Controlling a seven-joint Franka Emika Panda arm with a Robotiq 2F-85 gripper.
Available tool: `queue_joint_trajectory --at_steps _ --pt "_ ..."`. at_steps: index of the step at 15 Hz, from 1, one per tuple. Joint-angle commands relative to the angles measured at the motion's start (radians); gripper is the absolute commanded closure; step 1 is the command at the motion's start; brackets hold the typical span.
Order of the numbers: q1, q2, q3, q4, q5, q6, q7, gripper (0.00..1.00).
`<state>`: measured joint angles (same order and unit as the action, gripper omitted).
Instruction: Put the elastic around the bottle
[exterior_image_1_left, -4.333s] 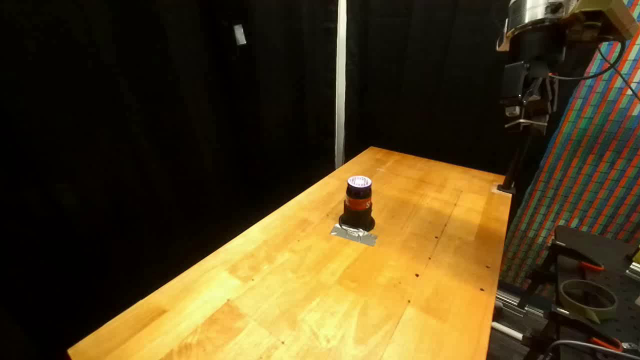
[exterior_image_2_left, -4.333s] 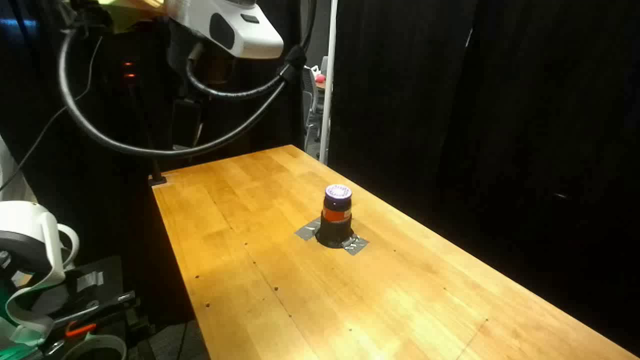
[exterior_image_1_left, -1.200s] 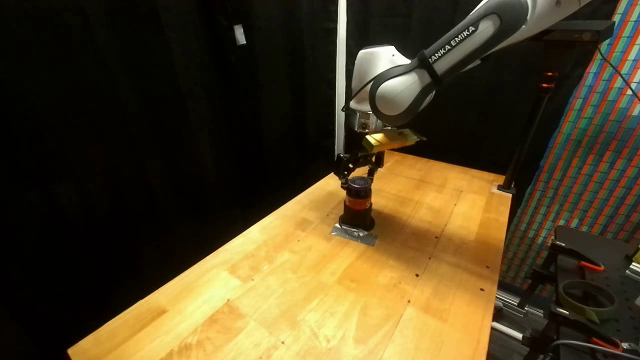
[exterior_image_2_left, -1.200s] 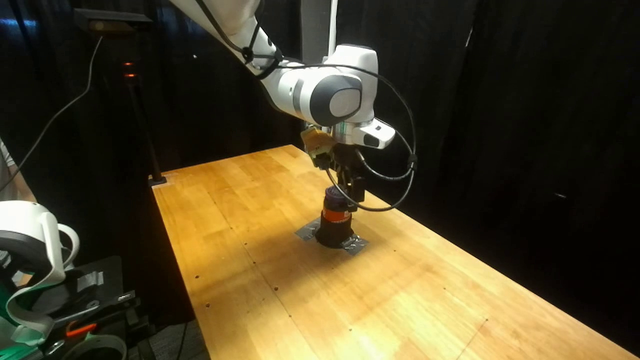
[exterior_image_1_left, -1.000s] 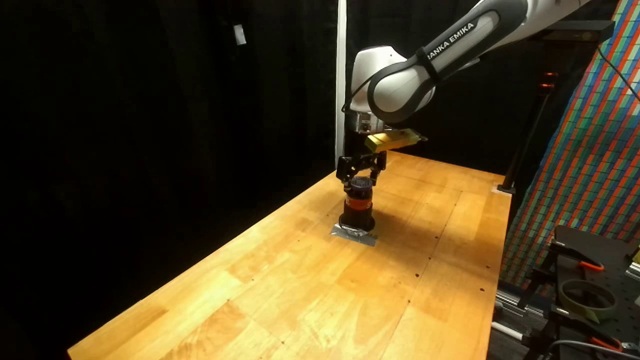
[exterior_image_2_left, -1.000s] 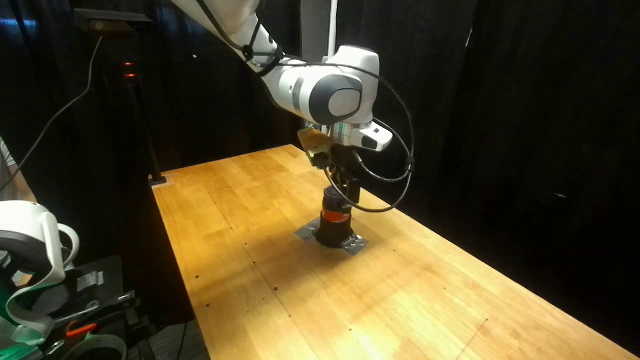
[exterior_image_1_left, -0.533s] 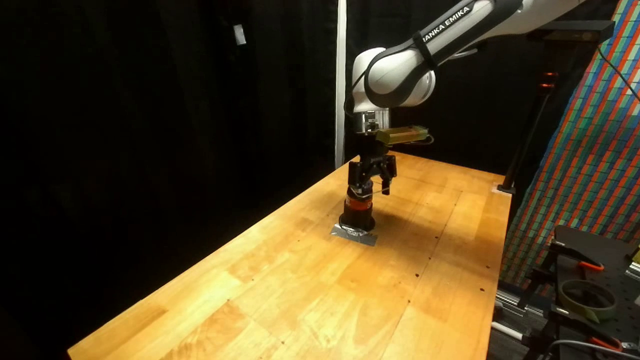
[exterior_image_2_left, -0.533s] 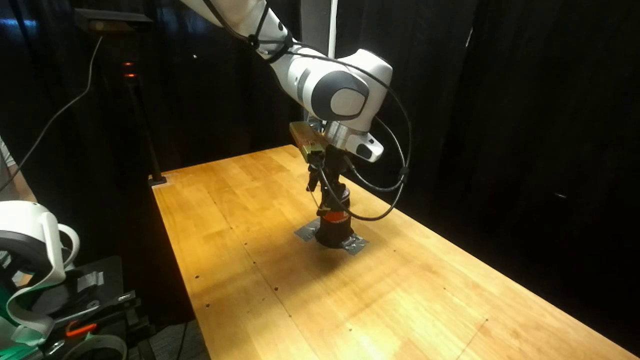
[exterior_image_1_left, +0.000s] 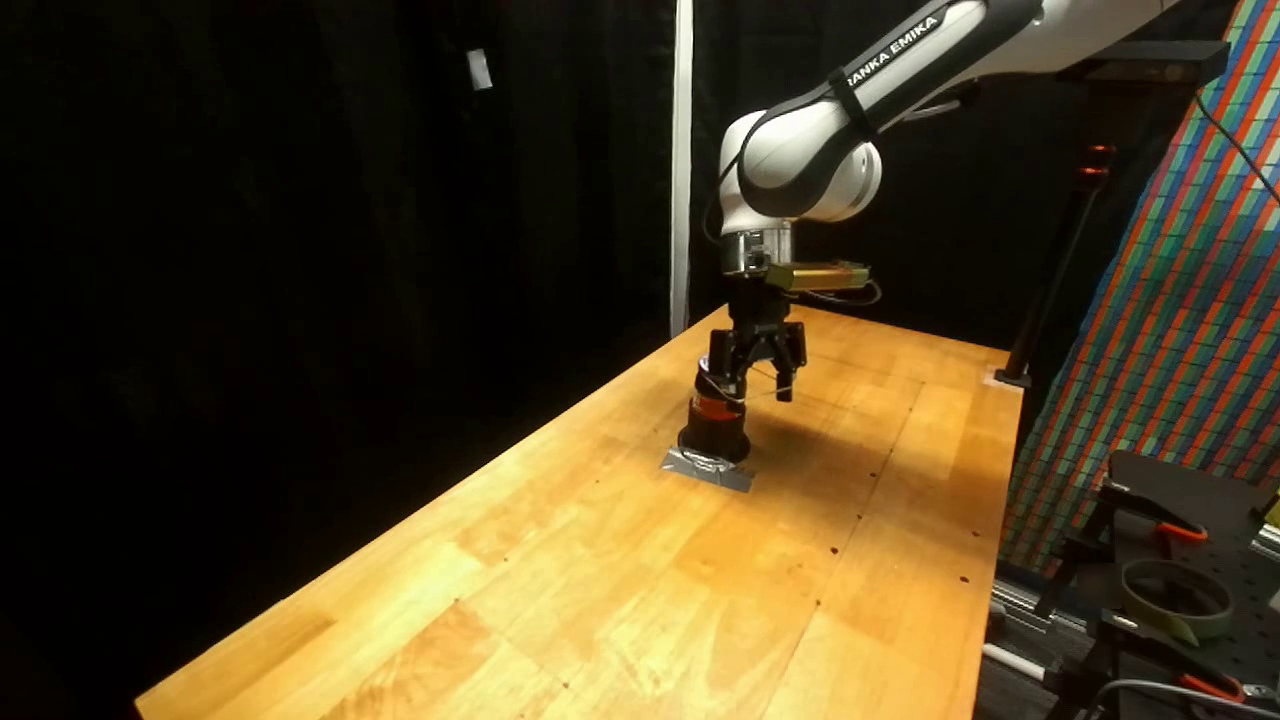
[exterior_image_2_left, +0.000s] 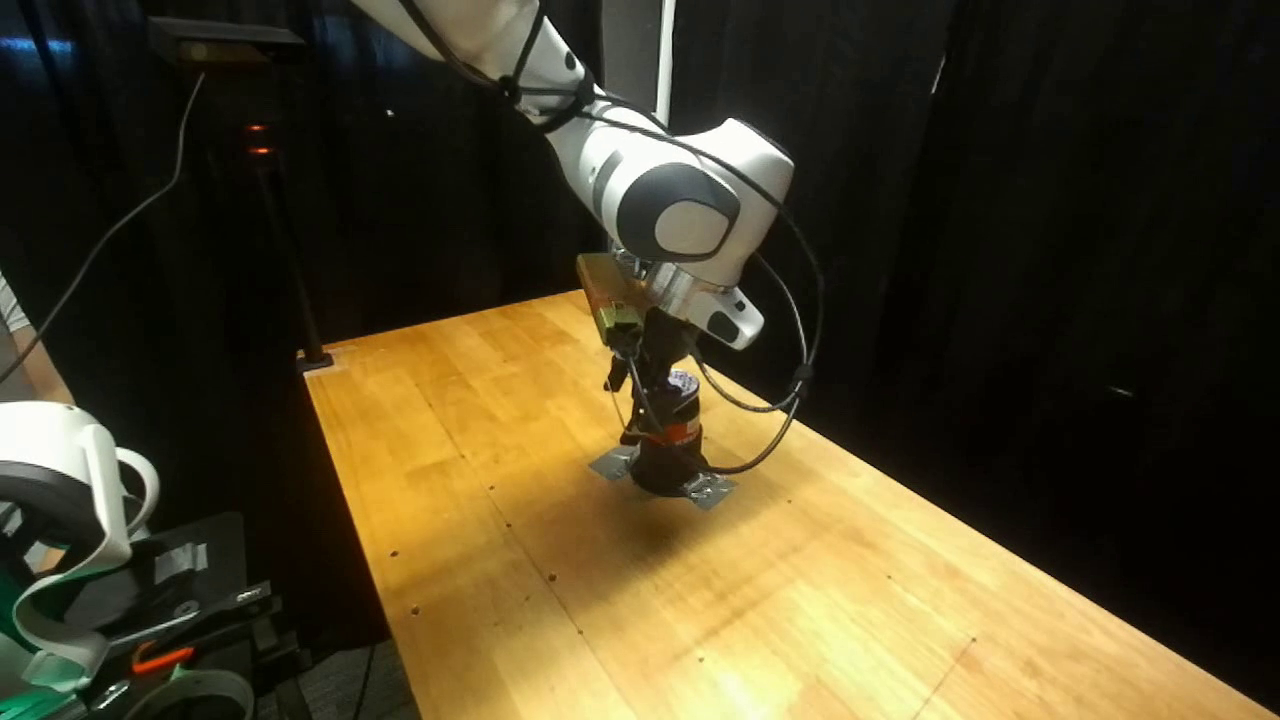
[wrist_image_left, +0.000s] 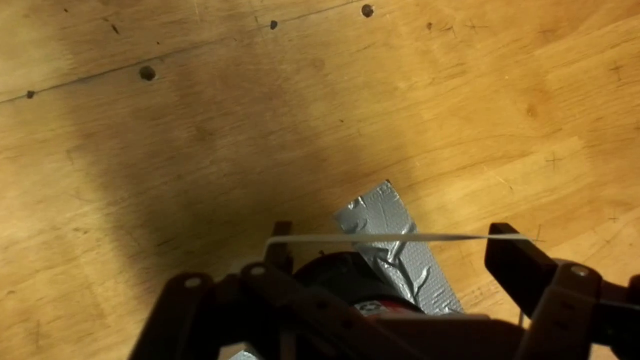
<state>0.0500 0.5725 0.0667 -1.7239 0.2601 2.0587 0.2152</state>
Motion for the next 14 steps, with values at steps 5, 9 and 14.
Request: queue_joint_trajectory --at_steps 5,9,14 --pt "0.017 -0.192 0.025 -0.384 0.053 0.449 -0.020 0.58" --pt "-0.011 -0.306 0.089 -0.581 0.175 0.708 -0.079 0.89" --pt "-0.180 -0.380 0.405 -0.683 0.588 1.022 -0.343 1.00"
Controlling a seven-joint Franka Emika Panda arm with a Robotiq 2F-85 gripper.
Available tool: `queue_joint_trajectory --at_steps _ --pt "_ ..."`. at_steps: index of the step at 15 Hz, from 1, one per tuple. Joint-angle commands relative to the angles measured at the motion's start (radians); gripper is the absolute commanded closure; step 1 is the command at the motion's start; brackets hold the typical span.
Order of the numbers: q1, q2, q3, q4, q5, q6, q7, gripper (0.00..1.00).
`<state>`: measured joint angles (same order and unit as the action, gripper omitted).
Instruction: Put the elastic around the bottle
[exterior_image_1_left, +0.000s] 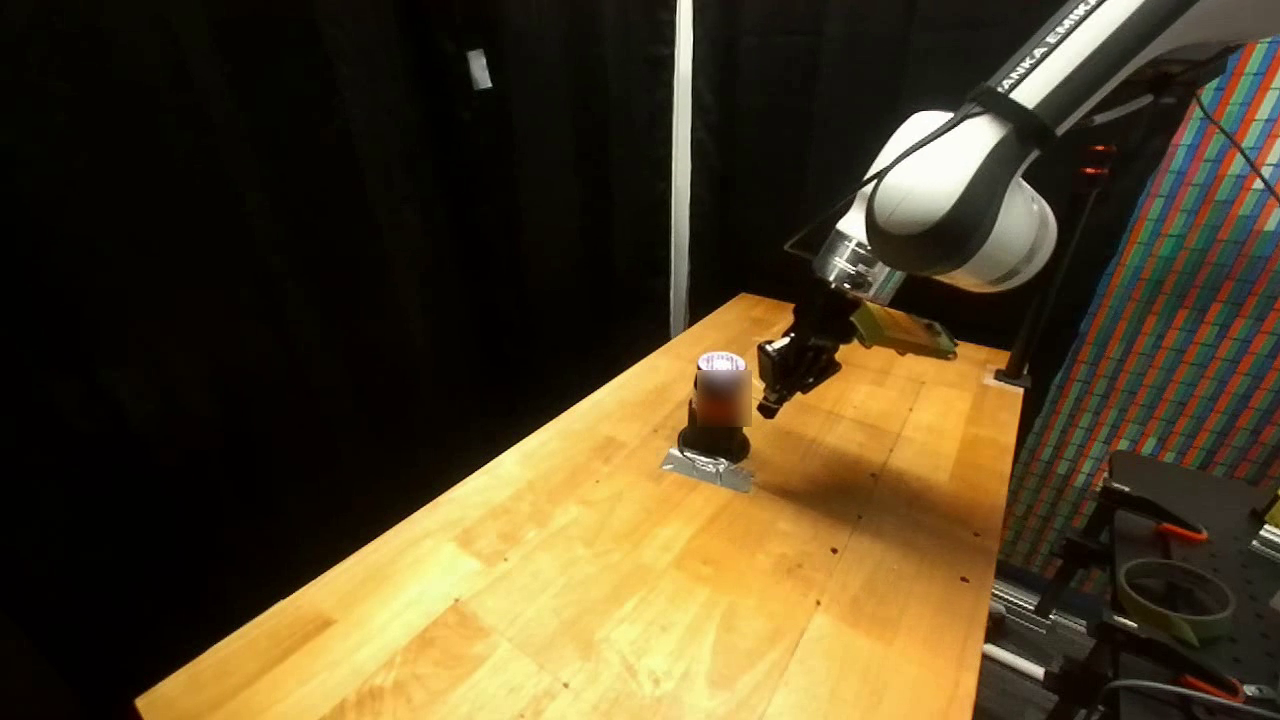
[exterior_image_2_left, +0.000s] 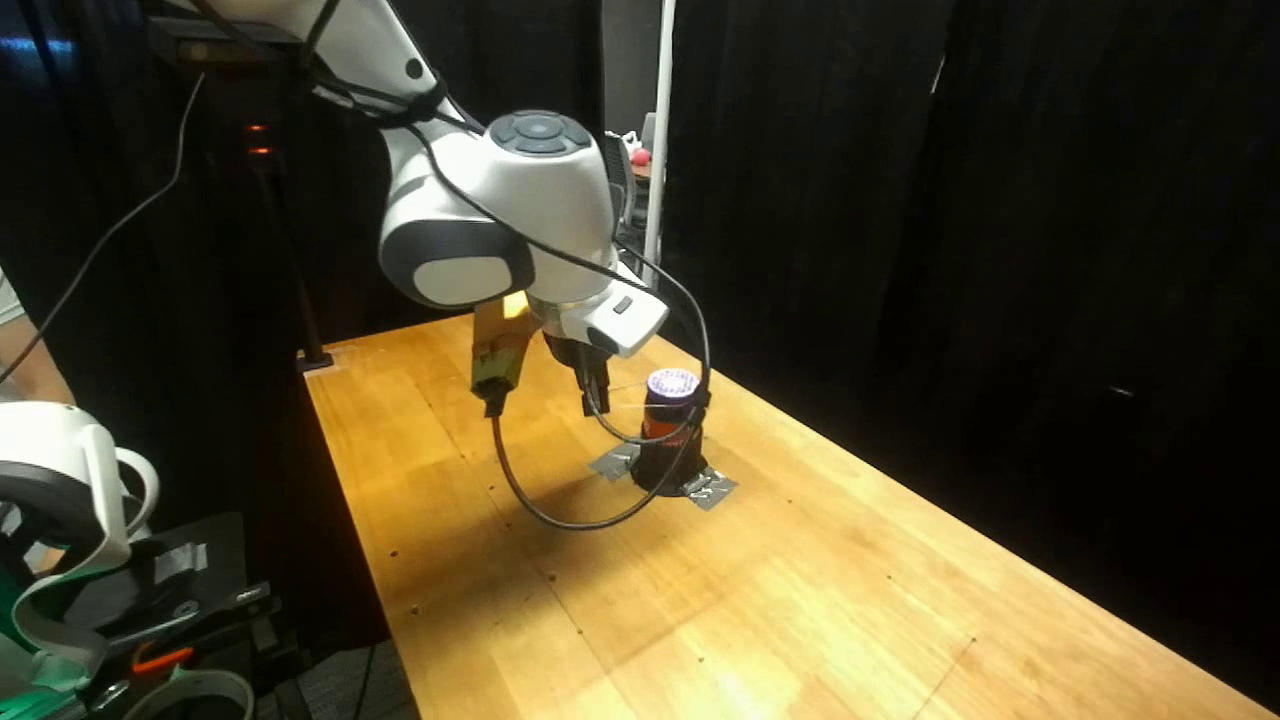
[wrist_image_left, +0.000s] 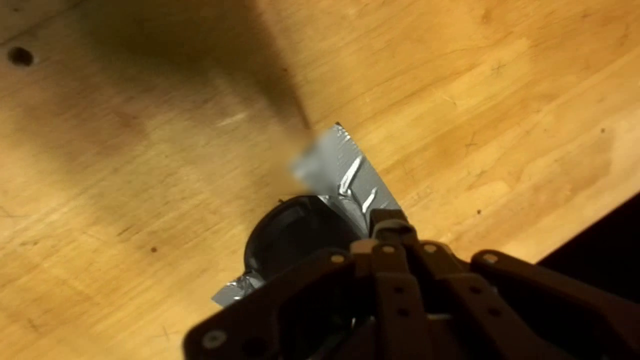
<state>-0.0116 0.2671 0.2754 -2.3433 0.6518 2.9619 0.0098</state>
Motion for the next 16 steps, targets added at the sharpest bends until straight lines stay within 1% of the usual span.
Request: queue_joint_trajectory --at_steps 1,3,5,7,10,11,13,14,15,16 --pt "-0.160 -0.071 0.274 -0.045 0.282 0.158 -0.195 1.00" --pt "-0.252 -0.057 0.432 0.004 0.456 0.241 -0.326 1.00" --pt "-0.350 -0.038 0.587 0.060 0.621 0.330 -0.490 1.00" --pt "-0.445 -0.026 0.703 0.110 0.669 0.372 -0.573 1.00" --pt "-0.582 0.006 0.849 0.141 0.657 0.402 -0.626 1.00" --pt "-0.628 0.034 0.898 0.147 0.646 0.423 -0.642 1.00" --pt "-0.713 0.091 0.984 0.128 0.609 0.455 -0.663 1.00" --pt "-0.740 0.117 1.003 0.094 0.588 0.451 -0.669 1.00" --pt "-0.758 0.138 1.012 0.055 0.580 0.434 -0.679 1.00" --pt "-0.734 0.112 0.954 -0.028 0.605 0.355 -0.686 1.00"
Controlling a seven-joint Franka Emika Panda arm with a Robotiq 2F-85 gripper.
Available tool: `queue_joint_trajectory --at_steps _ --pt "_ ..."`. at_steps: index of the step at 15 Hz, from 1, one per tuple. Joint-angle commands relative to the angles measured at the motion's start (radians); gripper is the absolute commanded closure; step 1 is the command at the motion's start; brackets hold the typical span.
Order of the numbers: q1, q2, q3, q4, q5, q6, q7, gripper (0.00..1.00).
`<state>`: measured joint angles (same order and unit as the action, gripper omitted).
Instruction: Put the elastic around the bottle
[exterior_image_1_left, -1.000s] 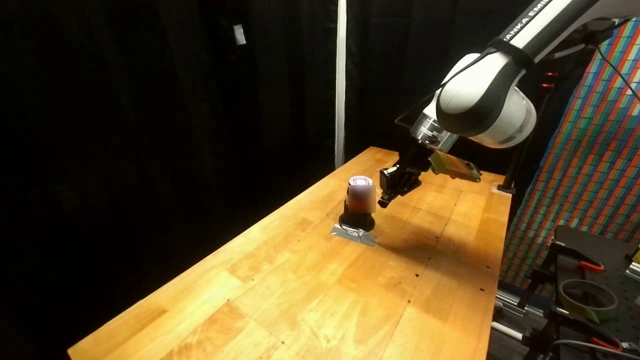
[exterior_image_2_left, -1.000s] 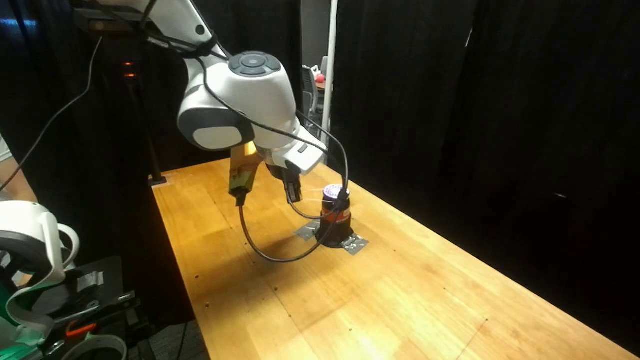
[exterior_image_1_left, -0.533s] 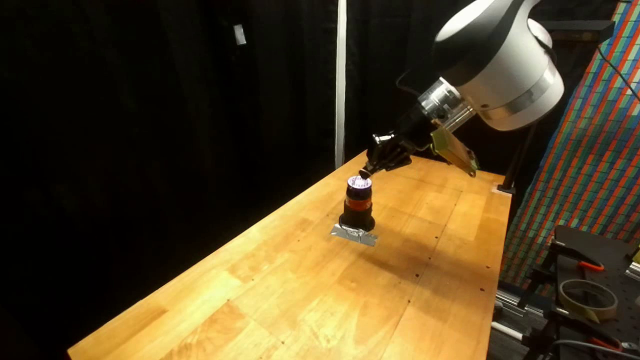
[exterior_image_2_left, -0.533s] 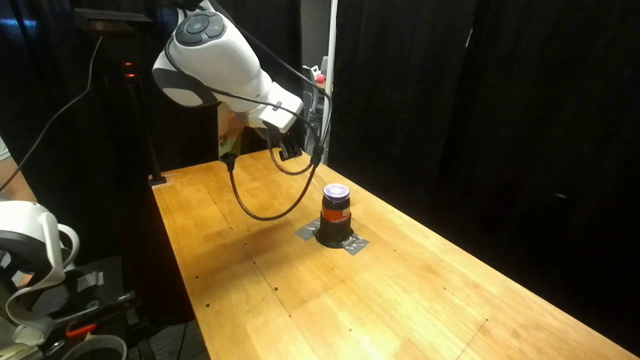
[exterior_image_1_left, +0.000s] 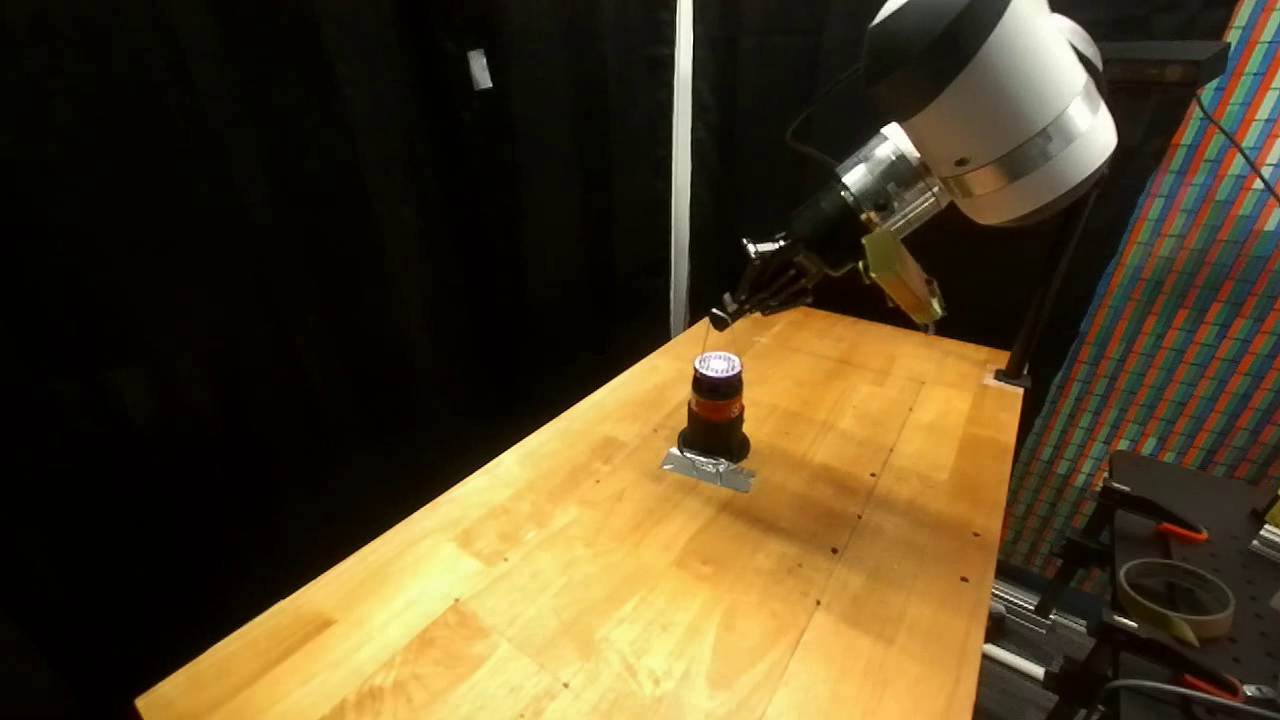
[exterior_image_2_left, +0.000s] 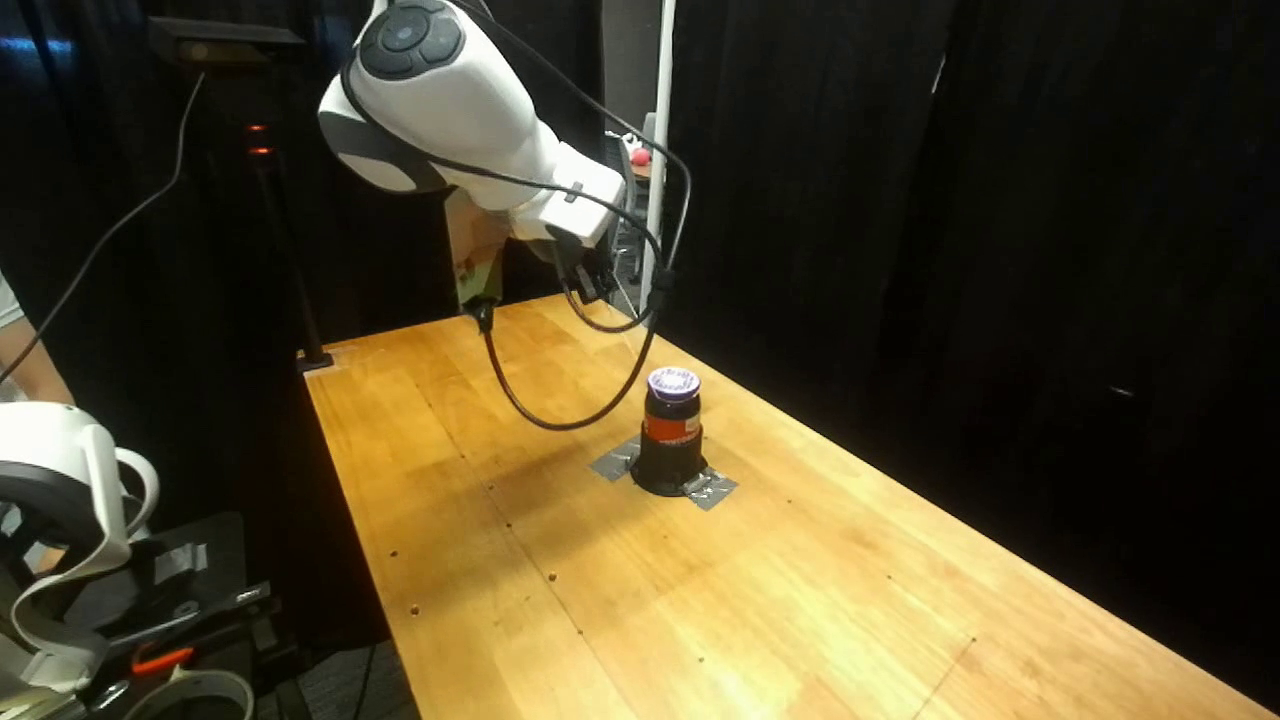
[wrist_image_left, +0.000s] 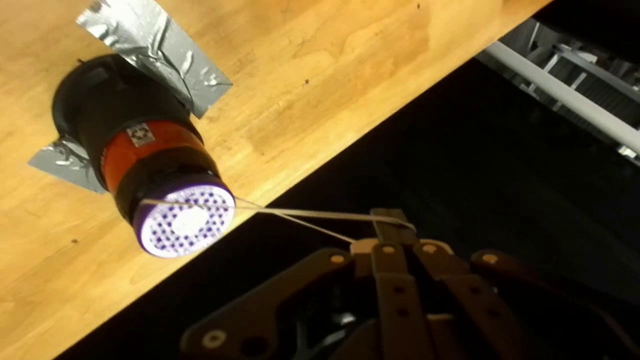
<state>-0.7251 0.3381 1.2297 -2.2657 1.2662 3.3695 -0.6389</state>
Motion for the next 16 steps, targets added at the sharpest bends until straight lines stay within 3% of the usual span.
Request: queue_joint_trajectory --at_steps 1,4,6,8,10,12,16 --pt "0.009 0.085 -0.039 -0.134 -0.020 -0.036 -0.055 1.00" --pt "0.148 0.149 -0.204 -0.227 -0.048 0.000 -0.097 1.00" --pt "0.213 0.203 -0.267 -0.220 -0.082 0.062 -0.134 1.00" --pt "0.232 0.244 -0.273 -0.196 -0.125 0.135 -0.139 1.00" --pt "0.188 0.288 -0.217 -0.178 -0.219 0.233 -0.096 0.99" --pt "0.145 0.343 -0.170 -0.174 -0.354 0.346 -0.028 1.00" --pt "0.126 0.439 -0.168 -0.204 -0.584 0.543 0.086 1.00"
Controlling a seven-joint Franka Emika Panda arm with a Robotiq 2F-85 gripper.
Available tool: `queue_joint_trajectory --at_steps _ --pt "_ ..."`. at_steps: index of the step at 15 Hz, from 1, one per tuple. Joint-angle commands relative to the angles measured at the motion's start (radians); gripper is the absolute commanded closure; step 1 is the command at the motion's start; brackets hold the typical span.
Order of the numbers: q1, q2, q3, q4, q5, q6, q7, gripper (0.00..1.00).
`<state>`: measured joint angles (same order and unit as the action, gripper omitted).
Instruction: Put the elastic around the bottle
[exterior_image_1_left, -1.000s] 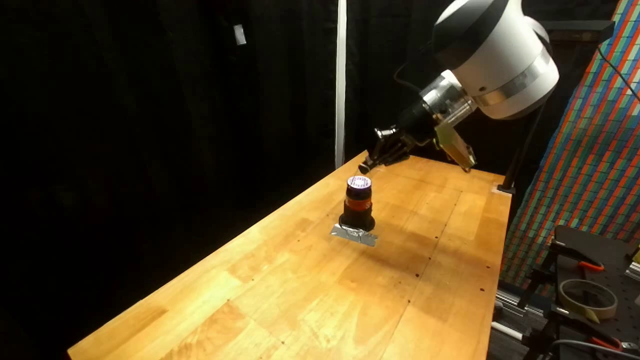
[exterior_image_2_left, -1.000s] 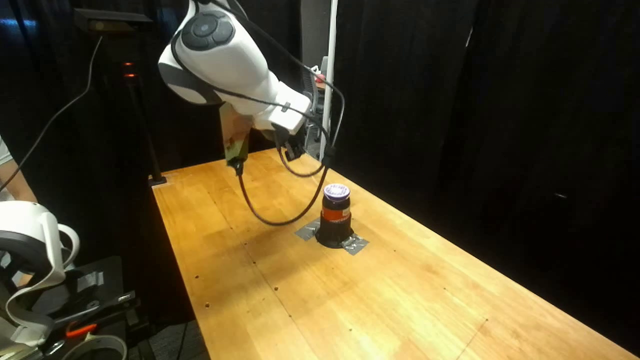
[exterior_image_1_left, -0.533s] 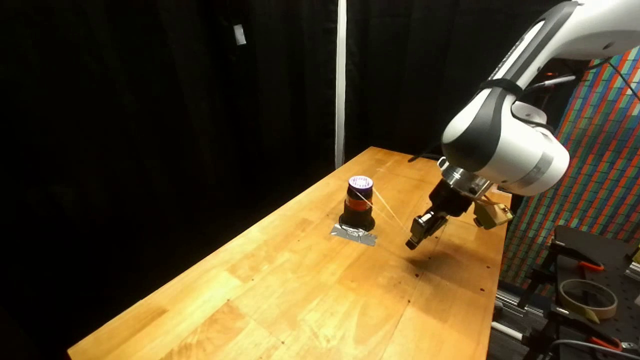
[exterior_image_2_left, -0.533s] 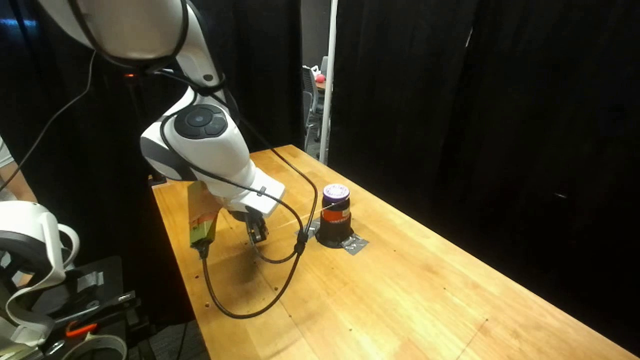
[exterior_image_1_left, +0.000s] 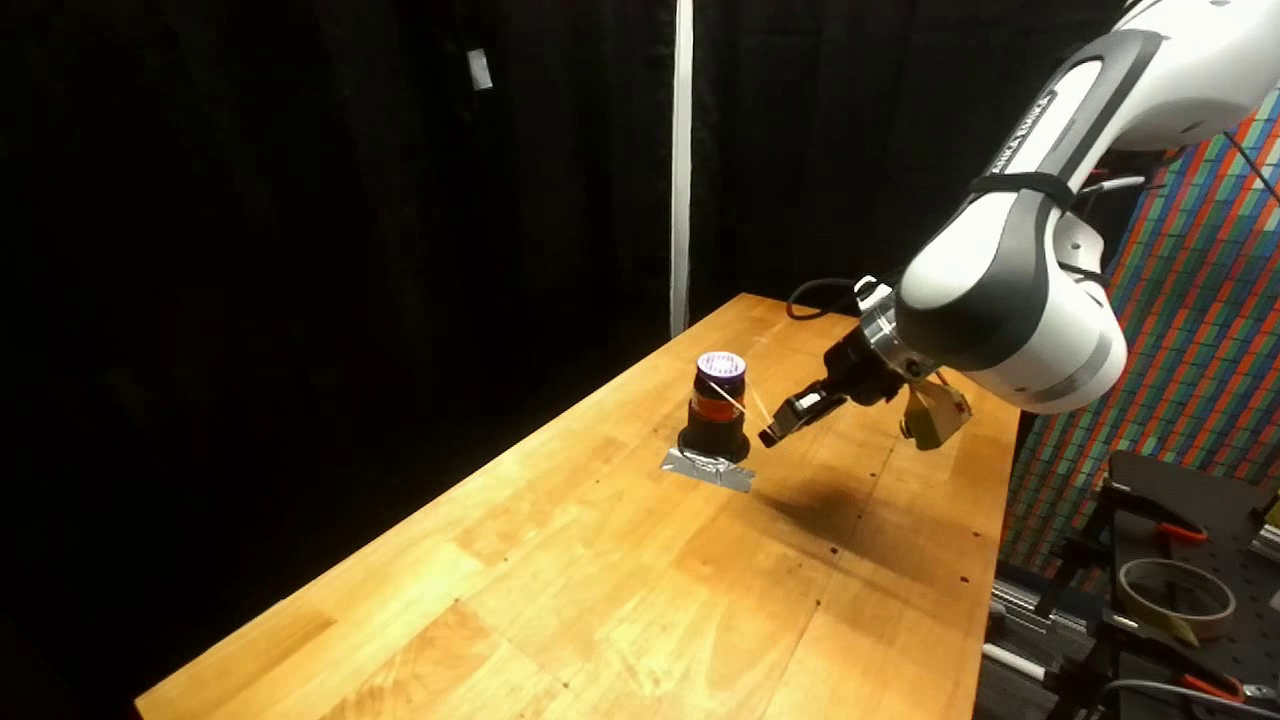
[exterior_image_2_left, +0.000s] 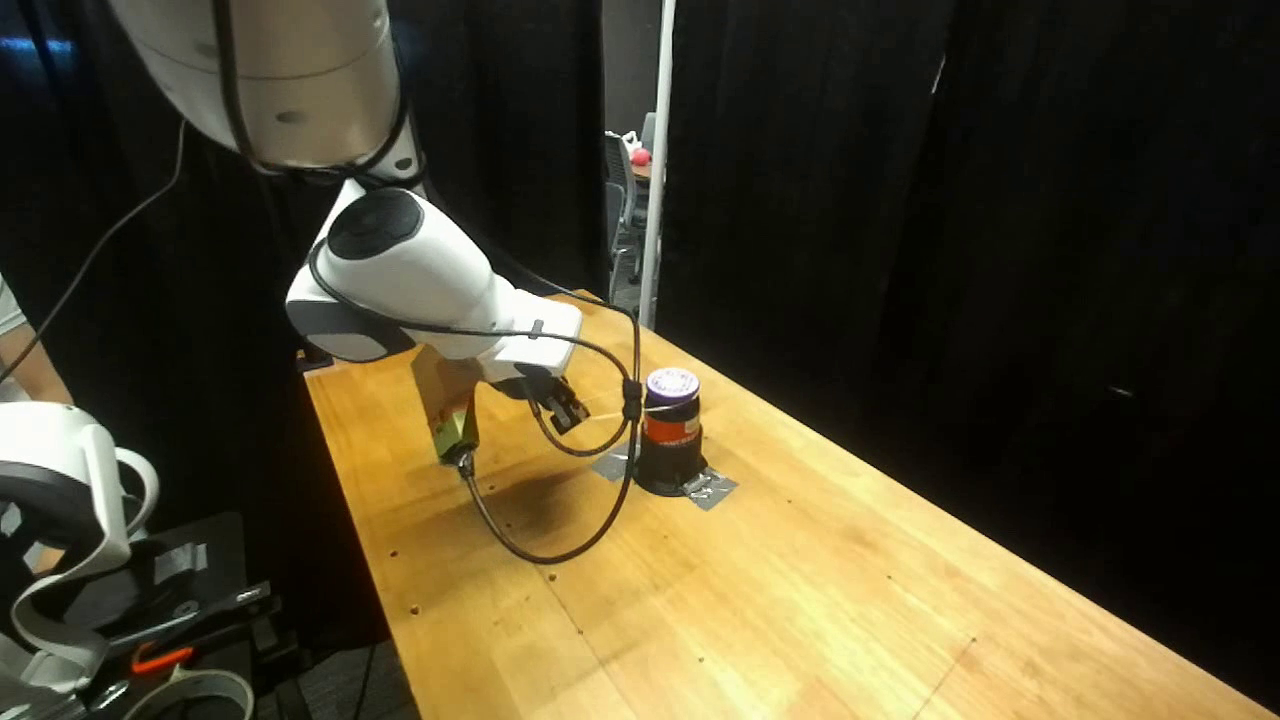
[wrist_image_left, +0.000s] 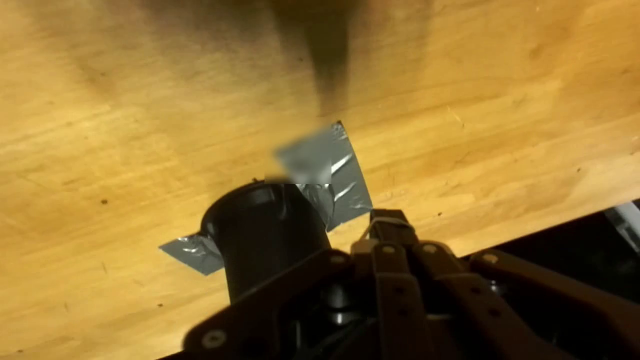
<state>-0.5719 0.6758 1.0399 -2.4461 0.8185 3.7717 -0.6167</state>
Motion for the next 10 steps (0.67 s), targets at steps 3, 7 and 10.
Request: queue_joint_trajectory --at_steps 3,7,10 --pt "0.053 0.084 -0.114 -0.054 -0.354 0.231 0.268 1.00" --pt "0.207 0.074 -0.353 -0.056 -0.618 0.366 0.538 1.00" --pt "0.360 0.066 -0.542 -0.046 -0.721 0.485 0.717 1.00"
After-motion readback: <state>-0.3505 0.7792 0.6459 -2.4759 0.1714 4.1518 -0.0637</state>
